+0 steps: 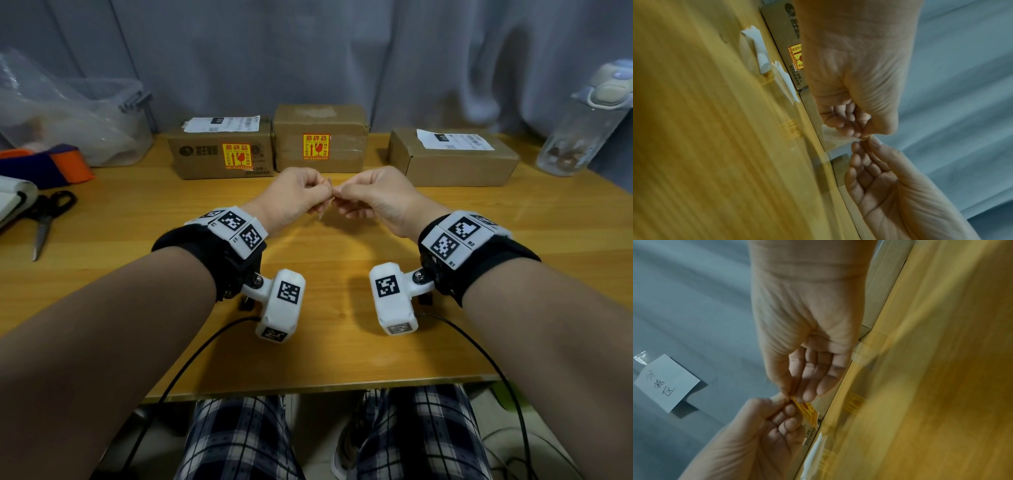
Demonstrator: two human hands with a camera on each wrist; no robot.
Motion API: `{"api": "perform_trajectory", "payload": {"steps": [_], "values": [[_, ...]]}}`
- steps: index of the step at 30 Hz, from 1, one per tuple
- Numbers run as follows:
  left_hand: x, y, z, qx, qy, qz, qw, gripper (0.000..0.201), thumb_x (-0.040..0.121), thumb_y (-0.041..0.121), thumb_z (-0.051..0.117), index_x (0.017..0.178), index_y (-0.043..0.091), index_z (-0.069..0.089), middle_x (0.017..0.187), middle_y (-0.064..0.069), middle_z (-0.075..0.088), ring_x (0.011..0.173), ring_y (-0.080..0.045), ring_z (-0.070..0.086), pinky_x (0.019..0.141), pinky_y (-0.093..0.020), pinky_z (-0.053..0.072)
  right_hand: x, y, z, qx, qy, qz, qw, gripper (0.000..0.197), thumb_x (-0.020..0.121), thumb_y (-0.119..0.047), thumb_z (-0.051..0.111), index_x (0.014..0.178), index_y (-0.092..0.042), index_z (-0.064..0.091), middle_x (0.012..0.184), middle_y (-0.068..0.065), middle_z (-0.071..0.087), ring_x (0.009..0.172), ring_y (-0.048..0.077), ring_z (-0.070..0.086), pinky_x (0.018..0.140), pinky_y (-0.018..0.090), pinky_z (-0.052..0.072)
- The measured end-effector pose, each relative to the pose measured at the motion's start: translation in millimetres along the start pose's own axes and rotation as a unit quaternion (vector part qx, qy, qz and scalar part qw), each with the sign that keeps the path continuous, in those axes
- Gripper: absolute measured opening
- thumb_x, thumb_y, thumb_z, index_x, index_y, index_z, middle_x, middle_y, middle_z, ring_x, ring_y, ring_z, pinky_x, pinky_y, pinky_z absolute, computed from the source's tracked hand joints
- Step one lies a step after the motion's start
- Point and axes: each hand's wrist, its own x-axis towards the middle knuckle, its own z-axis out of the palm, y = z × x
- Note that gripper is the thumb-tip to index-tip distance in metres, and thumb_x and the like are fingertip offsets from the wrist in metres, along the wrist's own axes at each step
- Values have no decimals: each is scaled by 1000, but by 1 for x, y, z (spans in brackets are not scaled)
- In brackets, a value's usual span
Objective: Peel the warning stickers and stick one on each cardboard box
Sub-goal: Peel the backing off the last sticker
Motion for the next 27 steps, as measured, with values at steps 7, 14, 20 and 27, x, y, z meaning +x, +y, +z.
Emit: {"api": "perform_trajectory", "payload": {"steps": [7, 14, 20, 27], "values": [[-1, 1, 1, 9, 11, -8, 1000, 16, 89, 14, 58, 90, -2, 60, 66, -5, 57, 52, -5, 51, 56, -18, 44, 1, 1, -1, -52, 2, -4, 999, 11, 86, -7, 63, 76, -6, 66, 67, 6, 65, 55, 7, 62, 55, 18, 50], [0, 1, -2, 31, -24, -17, 999, 23, 89, 12, 59, 98, -10, 60, 70, -10, 59, 60, -13, 53, 56, -16, 47, 1, 4, -6, -74, -18, -5, 997, 13, 87, -4, 61, 75, -8, 65, 67, 5, 65, 54, 5, 62, 56, 16, 51], [0, 3, -1, 45, -65, -20, 997, 14, 93, 6, 49, 82, 7, 58, 65, -5, 56, 52, -3, 51, 56, -15, 45, -2, 2, -8, -63, -41, -8, 997, 13, 88, -4, 60, 76, -7, 65, 56, -3, 67, 52, 2, 63, 49, 12, 47], [3, 0, 3, 19, -41, -36, 998, 18, 91, 5, 46, 76, 9, 55, 67, -4, 53, 59, -10, 51, 59, -21, 43, -3, -1, -2, -67, -49, -2, 997, 13, 90, -8, 57, 79, -8, 62, 72, 6, 63, 63, 12, 61, 61, 20, 53]]}}
